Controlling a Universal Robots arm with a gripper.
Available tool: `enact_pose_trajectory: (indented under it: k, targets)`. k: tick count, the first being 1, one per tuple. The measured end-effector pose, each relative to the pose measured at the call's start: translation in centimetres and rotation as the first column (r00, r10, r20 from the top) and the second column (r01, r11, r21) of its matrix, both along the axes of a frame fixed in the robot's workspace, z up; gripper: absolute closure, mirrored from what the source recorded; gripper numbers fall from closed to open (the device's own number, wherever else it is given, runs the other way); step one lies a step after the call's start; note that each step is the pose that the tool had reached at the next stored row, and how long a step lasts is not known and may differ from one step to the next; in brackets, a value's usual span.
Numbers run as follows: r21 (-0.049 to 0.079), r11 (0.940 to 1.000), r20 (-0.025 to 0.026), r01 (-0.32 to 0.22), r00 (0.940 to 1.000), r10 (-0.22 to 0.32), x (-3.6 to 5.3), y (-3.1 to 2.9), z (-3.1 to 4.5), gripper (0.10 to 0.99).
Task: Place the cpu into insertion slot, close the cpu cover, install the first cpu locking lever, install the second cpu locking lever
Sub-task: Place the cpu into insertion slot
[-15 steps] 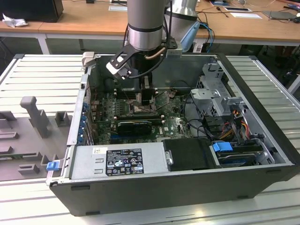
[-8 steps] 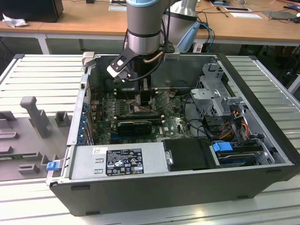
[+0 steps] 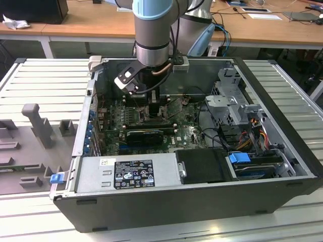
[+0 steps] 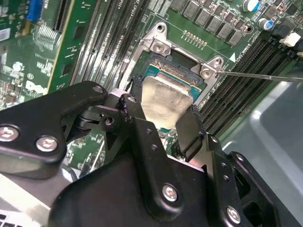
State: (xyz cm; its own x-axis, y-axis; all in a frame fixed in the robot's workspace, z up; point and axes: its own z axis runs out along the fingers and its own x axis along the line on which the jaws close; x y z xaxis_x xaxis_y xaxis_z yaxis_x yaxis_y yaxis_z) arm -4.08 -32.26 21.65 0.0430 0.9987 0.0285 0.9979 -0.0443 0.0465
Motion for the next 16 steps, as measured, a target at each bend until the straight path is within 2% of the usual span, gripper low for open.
enact_pose_trajectory:
  k: [5,16]
  targets:
    - [-0.001,1.0000,-0.0005,0.001,1.0000,-0.001,0.00,0.27,-0.71,0.557]
    - [-0.009,1.0000,-0.0007,0.004,1.0000,-0.004,0.00,0.32,-1.22,0.557]
